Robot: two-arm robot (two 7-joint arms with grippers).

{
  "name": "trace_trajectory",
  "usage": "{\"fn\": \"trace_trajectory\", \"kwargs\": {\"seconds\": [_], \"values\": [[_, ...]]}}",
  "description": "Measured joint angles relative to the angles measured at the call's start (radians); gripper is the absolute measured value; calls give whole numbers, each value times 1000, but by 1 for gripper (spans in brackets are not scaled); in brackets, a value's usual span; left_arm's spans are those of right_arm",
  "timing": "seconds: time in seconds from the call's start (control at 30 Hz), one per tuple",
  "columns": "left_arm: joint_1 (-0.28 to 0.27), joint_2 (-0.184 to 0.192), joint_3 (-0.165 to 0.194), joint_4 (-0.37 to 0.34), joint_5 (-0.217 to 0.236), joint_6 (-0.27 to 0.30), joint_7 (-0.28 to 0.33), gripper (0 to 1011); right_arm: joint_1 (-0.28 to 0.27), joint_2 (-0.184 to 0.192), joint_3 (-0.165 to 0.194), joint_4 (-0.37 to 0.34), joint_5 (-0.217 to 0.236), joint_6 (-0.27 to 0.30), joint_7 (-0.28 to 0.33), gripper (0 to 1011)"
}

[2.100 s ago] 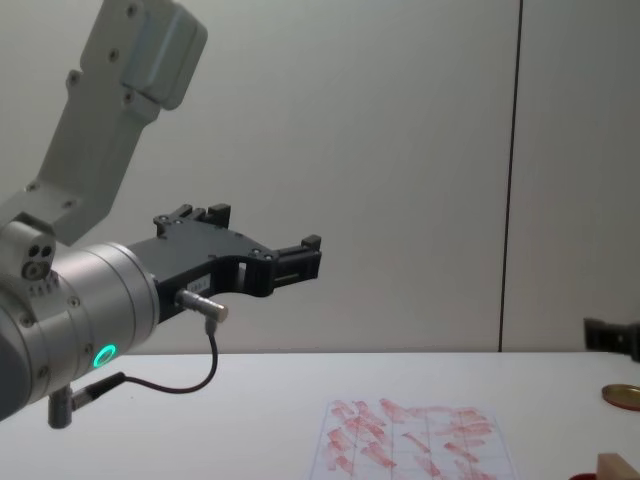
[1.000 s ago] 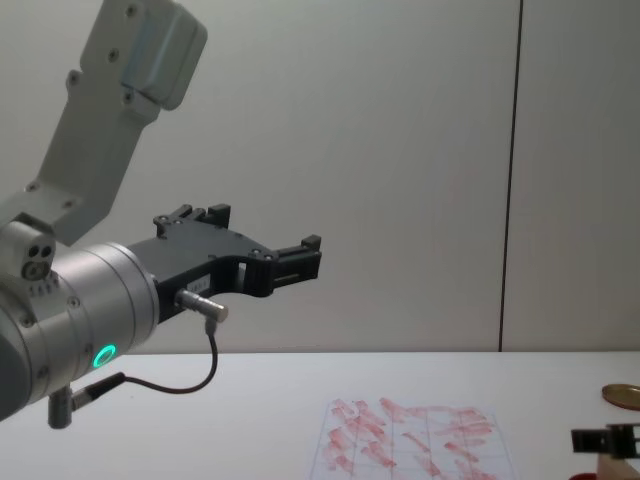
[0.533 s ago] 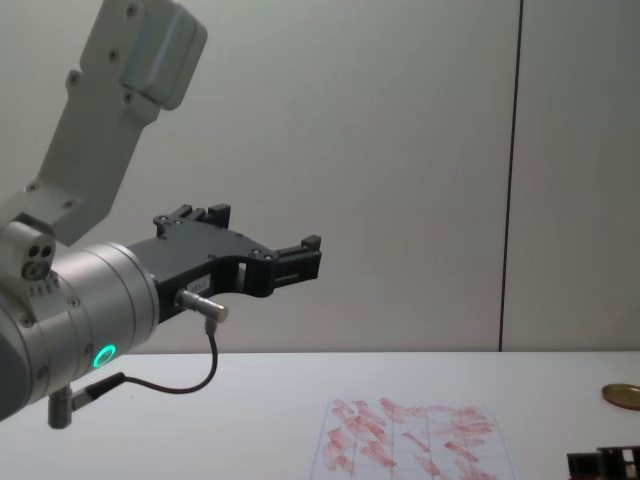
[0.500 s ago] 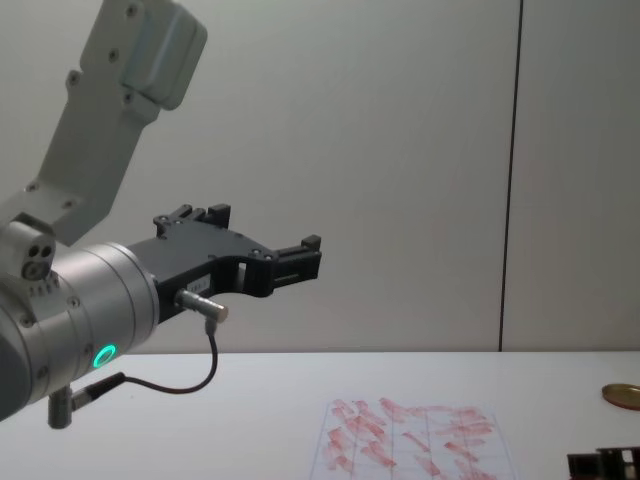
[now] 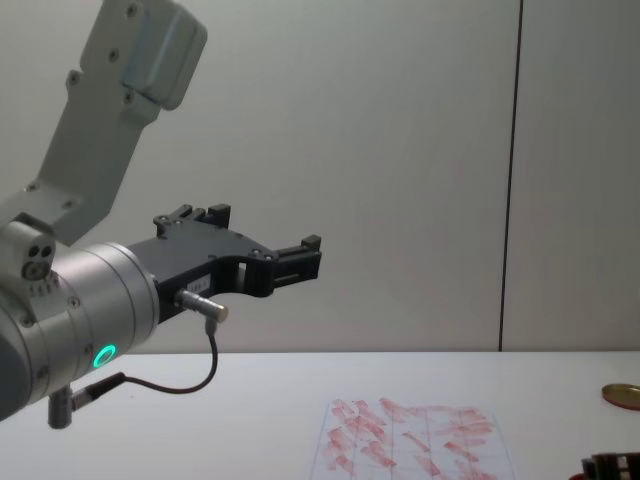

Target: Use the one hand to pick up the stamp and affix it onto the A4 paper.

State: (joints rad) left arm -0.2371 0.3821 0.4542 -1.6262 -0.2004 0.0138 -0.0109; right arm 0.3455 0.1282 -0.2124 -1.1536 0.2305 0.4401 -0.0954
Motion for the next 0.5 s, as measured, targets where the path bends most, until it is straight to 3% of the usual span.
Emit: {"fn": "trace_trajectory", "kwargs": {"seconds": [0.2,0.5], "values": [[0,0,0,0,0,0,0,993,3,-3,0,9,-7,-5,1,248],[0,0,0,0,0,0,0,993,4,-6,1,13,-12,-8,1,219]]}}
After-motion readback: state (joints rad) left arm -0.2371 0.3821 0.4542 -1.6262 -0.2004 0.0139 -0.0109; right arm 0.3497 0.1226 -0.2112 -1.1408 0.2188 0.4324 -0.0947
